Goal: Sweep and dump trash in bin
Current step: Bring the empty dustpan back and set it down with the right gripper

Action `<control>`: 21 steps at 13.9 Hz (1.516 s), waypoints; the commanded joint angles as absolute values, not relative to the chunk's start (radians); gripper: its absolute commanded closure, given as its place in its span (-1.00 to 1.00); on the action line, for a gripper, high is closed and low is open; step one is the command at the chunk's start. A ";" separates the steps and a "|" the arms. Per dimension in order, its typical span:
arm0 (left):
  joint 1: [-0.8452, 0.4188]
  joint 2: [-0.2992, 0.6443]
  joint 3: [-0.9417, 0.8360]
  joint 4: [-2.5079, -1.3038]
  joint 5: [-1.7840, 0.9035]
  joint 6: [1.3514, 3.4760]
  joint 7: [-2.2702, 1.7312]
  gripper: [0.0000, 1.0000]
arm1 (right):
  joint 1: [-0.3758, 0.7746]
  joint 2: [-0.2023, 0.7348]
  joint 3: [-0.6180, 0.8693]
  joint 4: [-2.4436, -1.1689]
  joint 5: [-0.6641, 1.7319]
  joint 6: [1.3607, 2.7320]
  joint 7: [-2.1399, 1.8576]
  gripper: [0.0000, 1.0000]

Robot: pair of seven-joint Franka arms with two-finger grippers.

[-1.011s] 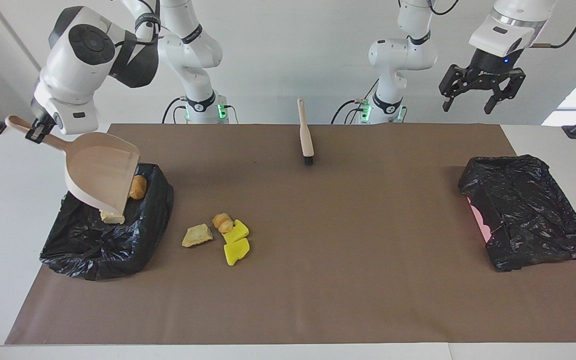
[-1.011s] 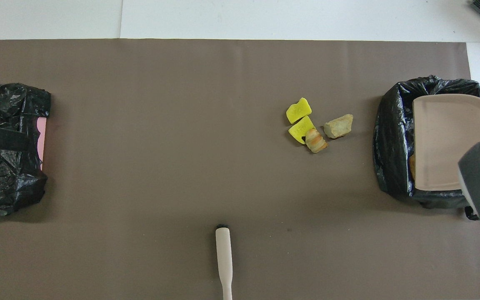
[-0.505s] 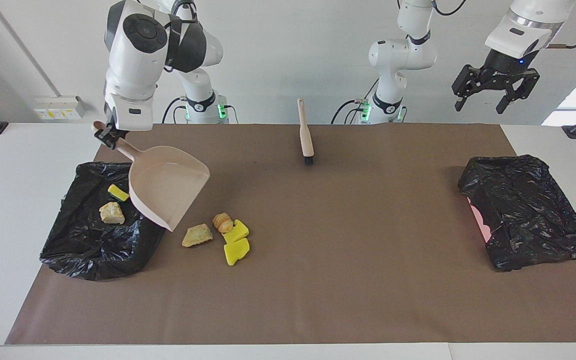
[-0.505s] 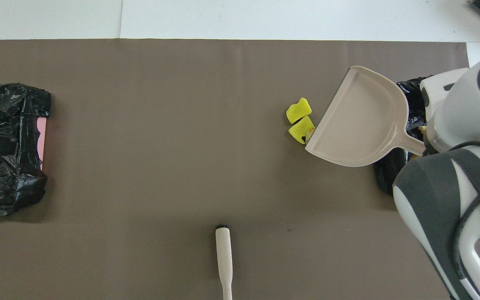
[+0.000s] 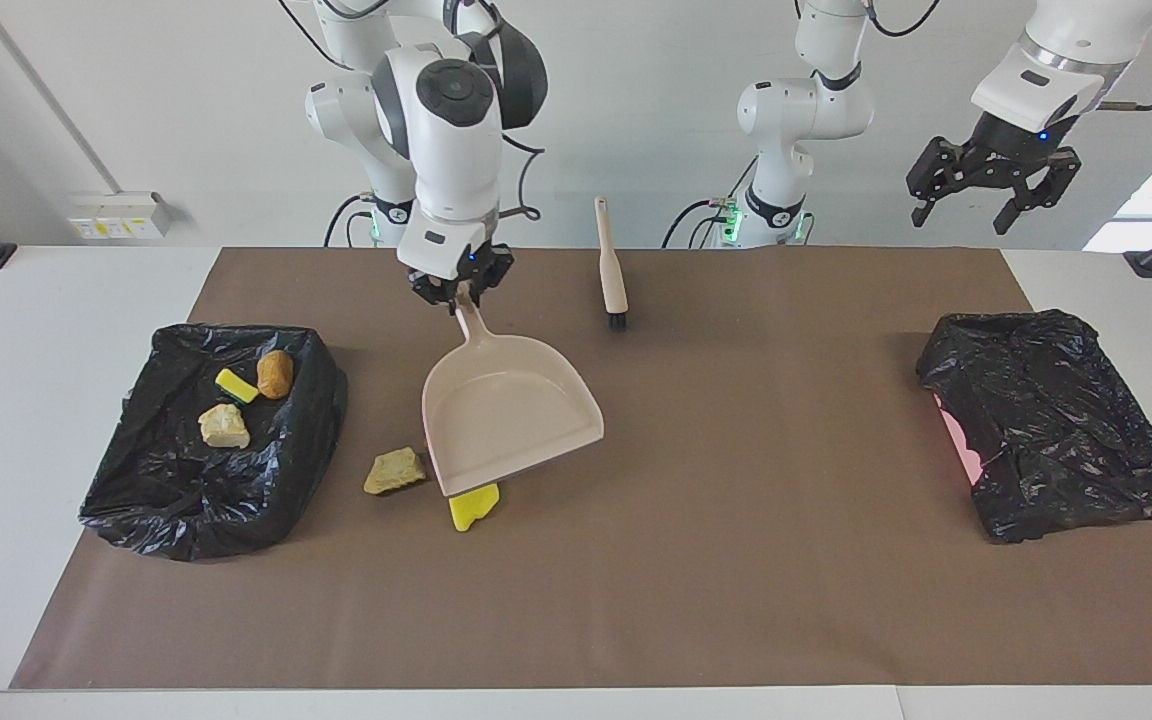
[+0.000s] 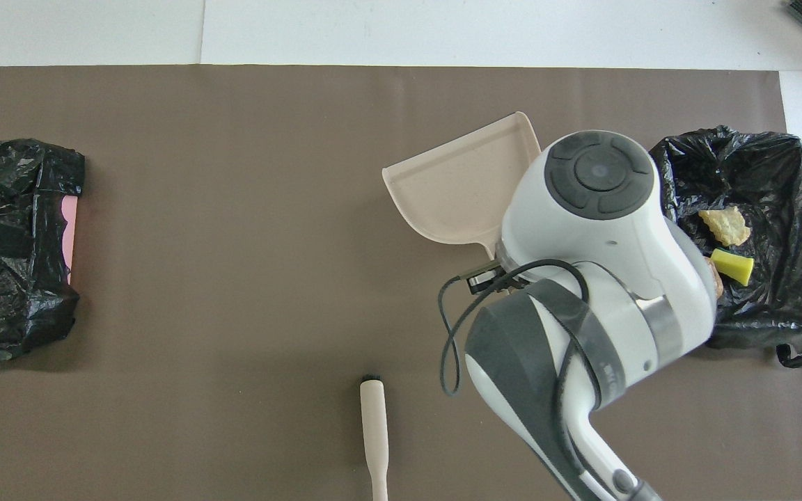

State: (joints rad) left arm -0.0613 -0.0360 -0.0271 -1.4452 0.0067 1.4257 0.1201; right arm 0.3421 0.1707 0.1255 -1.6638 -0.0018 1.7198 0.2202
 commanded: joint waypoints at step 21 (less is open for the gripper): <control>-0.048 -0.061 -0.031 -1.439 0.003 1.399 0.135 -1.00 | 0.514 0.535 0.123 -1.591 0.074 2.207 0.546 0.88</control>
